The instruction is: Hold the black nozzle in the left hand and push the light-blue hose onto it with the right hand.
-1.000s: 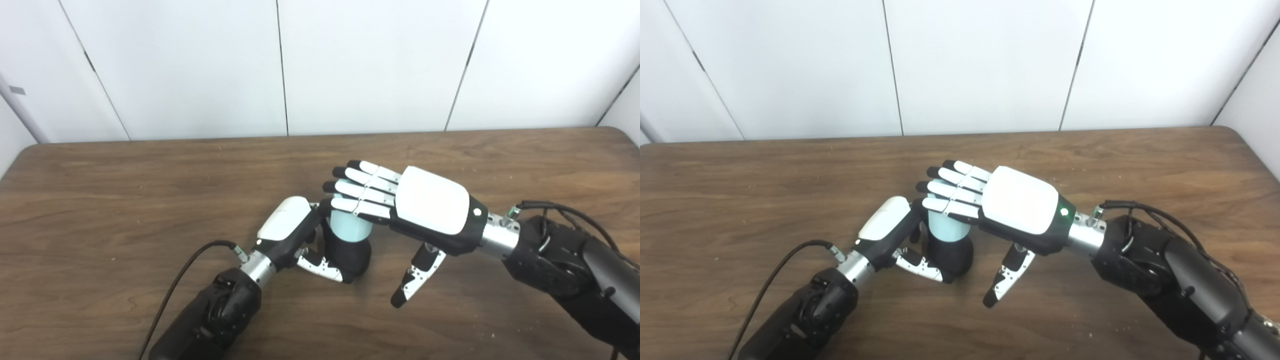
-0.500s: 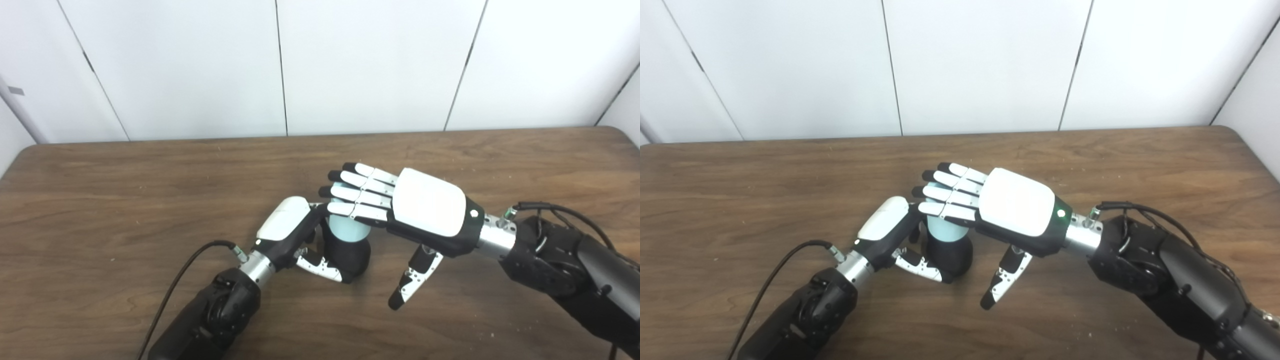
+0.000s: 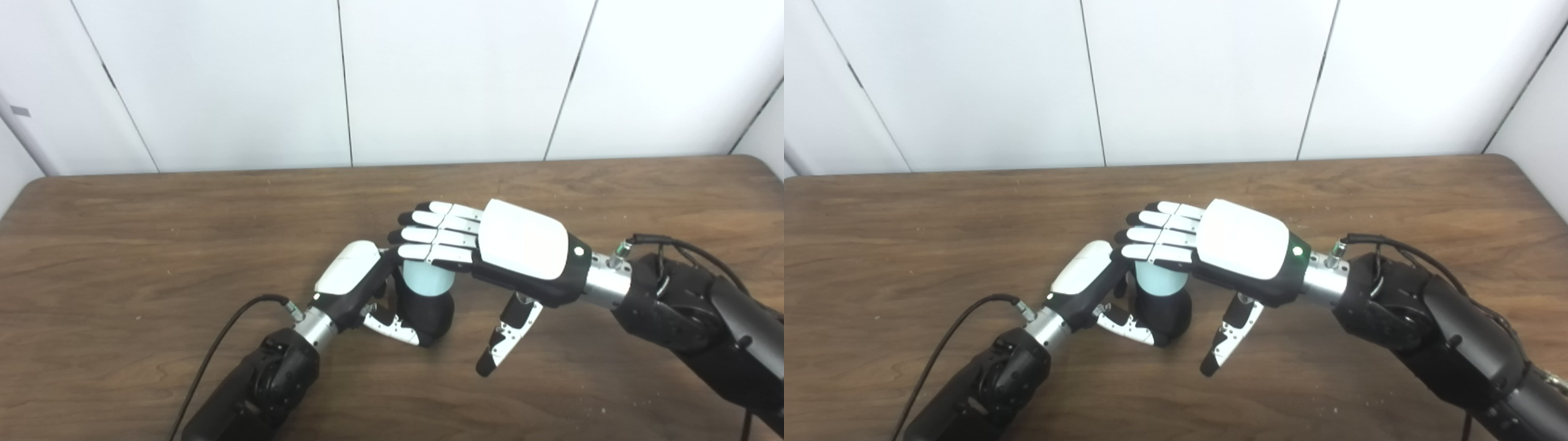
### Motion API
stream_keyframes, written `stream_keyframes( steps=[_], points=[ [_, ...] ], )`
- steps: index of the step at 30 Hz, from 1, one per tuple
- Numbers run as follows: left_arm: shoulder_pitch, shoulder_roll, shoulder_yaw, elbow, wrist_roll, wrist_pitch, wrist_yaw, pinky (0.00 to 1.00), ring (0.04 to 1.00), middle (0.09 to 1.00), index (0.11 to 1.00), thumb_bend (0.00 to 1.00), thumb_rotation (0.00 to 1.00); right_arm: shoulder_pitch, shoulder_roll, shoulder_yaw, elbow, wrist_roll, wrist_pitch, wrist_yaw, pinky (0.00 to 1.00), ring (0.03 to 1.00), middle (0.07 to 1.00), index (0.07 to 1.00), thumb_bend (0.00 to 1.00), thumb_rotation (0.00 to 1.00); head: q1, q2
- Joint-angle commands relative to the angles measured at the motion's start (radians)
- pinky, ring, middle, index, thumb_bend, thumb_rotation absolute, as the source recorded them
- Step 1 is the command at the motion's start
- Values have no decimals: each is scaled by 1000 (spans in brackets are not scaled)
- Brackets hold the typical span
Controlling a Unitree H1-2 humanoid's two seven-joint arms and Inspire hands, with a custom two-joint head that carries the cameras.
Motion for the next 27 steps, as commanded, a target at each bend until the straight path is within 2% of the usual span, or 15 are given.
stream_keyframes(
  steps=[1, 11, 17, 21, 27],
  points=[
    [58, 46, -32, 65, 79, 102, -113, 402, 389, 444, 488, 519, 77, 6, -8, 9, 10, 12, -22, 85, 873, 939, 916, 890, 820, 453, 1, 1],
    [59, 45, -33, 67, 79, 101, -111, 411, 398, 452, 488, 519, 78, 26, 7, -35, 2, 64, -6, 167, 856, 925, 906, 873, 823, 455, 2, 2],
    [59, 45, -35, 72, 80, 98, -107, 403, 388, 444, 488, 519, 77, 40, 22, -66, -3, 110, 8, 189, 860, 926, 906, 880, 829, 466, 0, 0],
    [59, 46, -35, 67, 80, 101, -110, 402, 389, 444, 487, 519, 77, 50, 31, -77, -9, 80, -18, 173, 860, 931, 908, 880, 829, 466, 1, 1],
    [59, 46, -35, 65, 80, 105, -112, 406, 394, 448, 488, 519, 78, 50, 23, -45, -17, 28, -26, 117, 882, 948, 921, 883, 832, 468, 3, 1]
  ],
)
